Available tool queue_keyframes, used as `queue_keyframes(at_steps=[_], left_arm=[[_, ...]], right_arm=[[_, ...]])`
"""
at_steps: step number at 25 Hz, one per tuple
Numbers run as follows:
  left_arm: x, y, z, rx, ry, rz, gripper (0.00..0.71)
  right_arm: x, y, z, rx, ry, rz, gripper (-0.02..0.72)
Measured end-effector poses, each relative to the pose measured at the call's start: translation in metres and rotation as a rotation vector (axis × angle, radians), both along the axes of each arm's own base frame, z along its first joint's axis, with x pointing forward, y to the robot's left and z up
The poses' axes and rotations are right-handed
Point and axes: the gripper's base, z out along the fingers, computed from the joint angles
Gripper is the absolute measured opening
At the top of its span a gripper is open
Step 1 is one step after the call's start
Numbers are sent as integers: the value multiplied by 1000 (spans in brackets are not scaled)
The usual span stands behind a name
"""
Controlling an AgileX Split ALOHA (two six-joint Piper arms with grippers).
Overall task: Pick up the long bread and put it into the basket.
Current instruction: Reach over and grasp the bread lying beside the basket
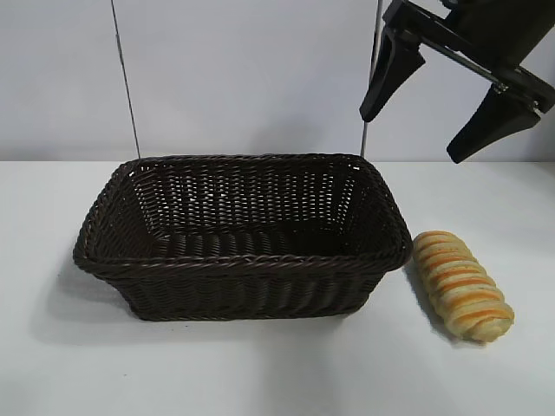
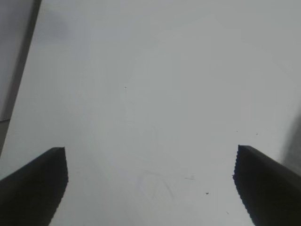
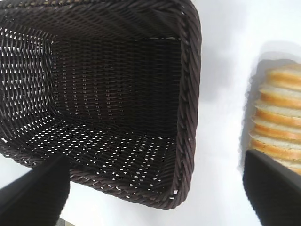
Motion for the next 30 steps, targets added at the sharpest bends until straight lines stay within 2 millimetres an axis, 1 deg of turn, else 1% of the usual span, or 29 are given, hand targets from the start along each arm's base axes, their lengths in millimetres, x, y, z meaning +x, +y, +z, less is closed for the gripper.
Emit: queue_keyframes(at_steps=[1, 2, 4, 7, 8, 10, 11, 14, 15, 18, 19, 22, 24, 26, 27, 28, 29, 30], left_arm=[[-24, -9, 19, 9, -64, -9, 693], [-45, -16, 33, 23, -117, -14, 693], [-96, -33, 57, 59, -229, -26, 694], [-160, -61, 68, 93, -340, -102, 694], [-179, -68, 67, 97, -368, -136, 694], [-210, -79, 58, 96, -406, -218, 694], [-225, -82, 51, 94, -418, -255, 694], [-259, -84, 21, 90, -427, -311, 694], [-268, -84, 8, 91, -420, -315, 694], [-286, -83, -36, 95, -397, -315, 694], [-288, -83, -52, 100, -388, -312, 694], [-287, -80, -102, 114, -346, -294, 694], [-281, -79, -138, 120, -277, -288, 694], [-278, -79, -167, 114, -216, -290, 694], [-276, -79, -181, 110, -183, -291, 694], [-275, -79, -190, 107, -164, -292, 694], [-274, -79, -197, 105, -146, -293, 694], [-274, -79, -200, 104, -141, -293, 694]], right_arm=[[0, 0, 0, -1, 0, 0, 694], [0, 0, 0, -1, 0, 0, 694], [0, 0, 0, -3, 0, 1, 694], [0, 0, 0, -3, 0, 1, 694], [0, 0, 0, -4, -1, 1, 694], [0, 0, 0, -4, -1, 1, 694], [0, 0, 0, -4, -1, 1, 694], [0, 0, 0, -5, -2, 4, 694], [0, 0, 0, -5, -2, 4, 694], [0, 0, 0, -5, -3, 6, 694], [0, 0, 0, -5, -3, 6, 694], [0, 0, 0, -5, -3, 6, 694], [0, -1, 0, -12, -4, 8, 694], [0, -2, -1, -22, -5, 11, 694], [0, -2, -1, -27, -6, 13, 694], [0, -2, -1, -31, -7, 14, 694], [0, -3, -1, -36, -7, 15, 694], [0, -3, -1, -40, -8, 16, 694]])
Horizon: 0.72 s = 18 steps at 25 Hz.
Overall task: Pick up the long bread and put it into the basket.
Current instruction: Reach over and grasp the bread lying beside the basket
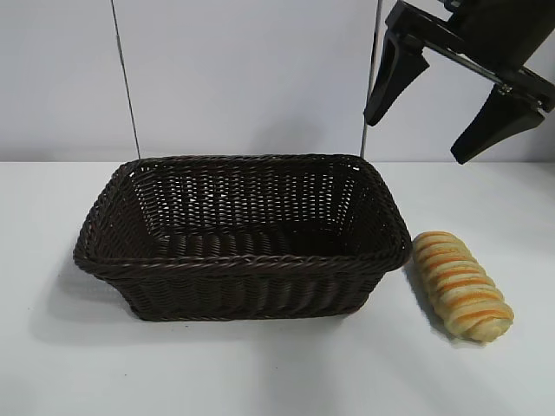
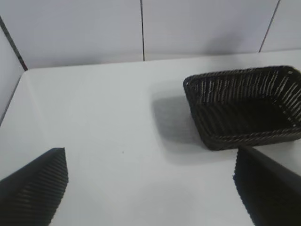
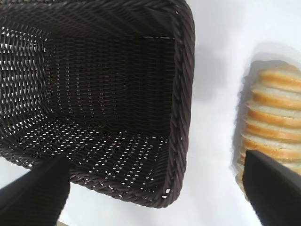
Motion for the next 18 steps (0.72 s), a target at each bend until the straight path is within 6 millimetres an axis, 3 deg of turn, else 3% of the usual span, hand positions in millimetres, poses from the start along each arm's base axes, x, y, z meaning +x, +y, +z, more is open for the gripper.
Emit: queue_keyframes(at_steps=[6, 10, 18], left_arm=[[1, 0, 2, -2, -31, 2, 694], [-9, 0, 2, -3, -99, 2, 694], [-14, 0, 1, -4, -126, 0, 694]], right_arm=[[0, -6, -2, -77, -4, 22, 694], [-2, -17, -8, -205, 14, 33, 694], [-11, -28, -48, -310, 3, 1, 694]])
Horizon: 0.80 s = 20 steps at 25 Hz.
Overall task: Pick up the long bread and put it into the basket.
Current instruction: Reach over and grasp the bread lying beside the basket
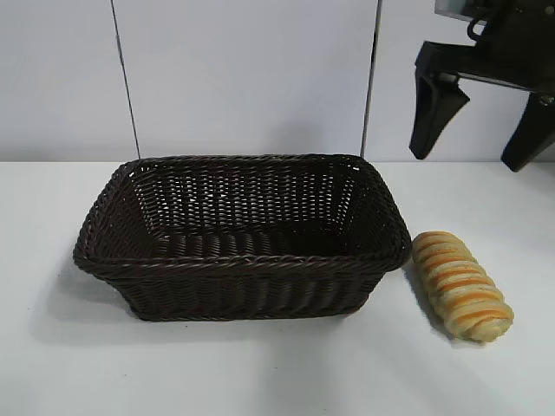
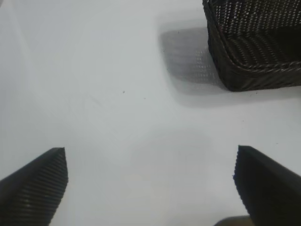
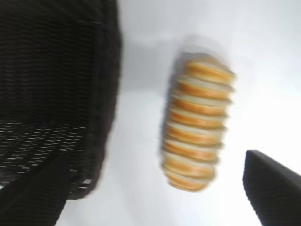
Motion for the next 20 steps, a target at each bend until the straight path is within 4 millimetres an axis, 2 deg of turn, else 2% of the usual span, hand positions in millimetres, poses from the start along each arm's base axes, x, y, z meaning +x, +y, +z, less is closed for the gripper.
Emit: queue_keyframes(at_steps=[10, 16, 18, 20], left_arm=[[1, 0, -2, -32, 10, 17, 694], [1, 0, -2, -40, 11, 22, 694], [1, 0, -2, -42, 12, 23, 694], [1, 0, -2, -42, 12, 23, 694]], right_arm=[[-2, -2, -36, 7, -122, -13, 694], [1, -1, -66, -3, -72, -14, 689], [1, -1, -75, -6, -50, -15, 621], [2, -1, -79, -3, -44, -29, 491]])
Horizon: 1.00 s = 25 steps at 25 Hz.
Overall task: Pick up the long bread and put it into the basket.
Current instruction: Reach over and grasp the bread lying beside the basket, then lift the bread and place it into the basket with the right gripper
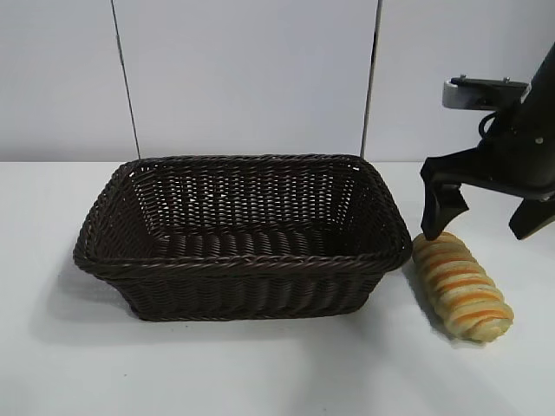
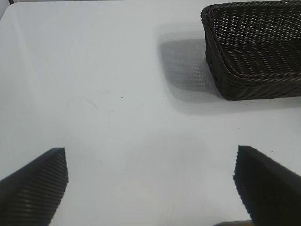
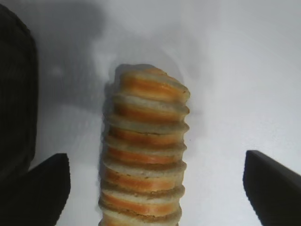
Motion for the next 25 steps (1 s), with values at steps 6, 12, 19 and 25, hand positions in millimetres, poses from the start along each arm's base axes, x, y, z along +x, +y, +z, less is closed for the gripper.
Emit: queue_keyframes(at_steps=[6, 12, 19, 25], left_arm=[[0, 0, 0, 0, 0, 0, 694], [0, 0, 0, 0, 0, 0, 694], [0, 0, 0, 0, 0, 0, 694], [0, 0, 0, 0, 0, 0, 694]], right_arm=[[1, 0, -1, 13, 0, -33, 149], [-1, 0, 1, 14, 5, -38, 37], [-2, 0, 46, 26, -62, -35, 32], [7, 3, 104, 53, -127, -38, 32]])
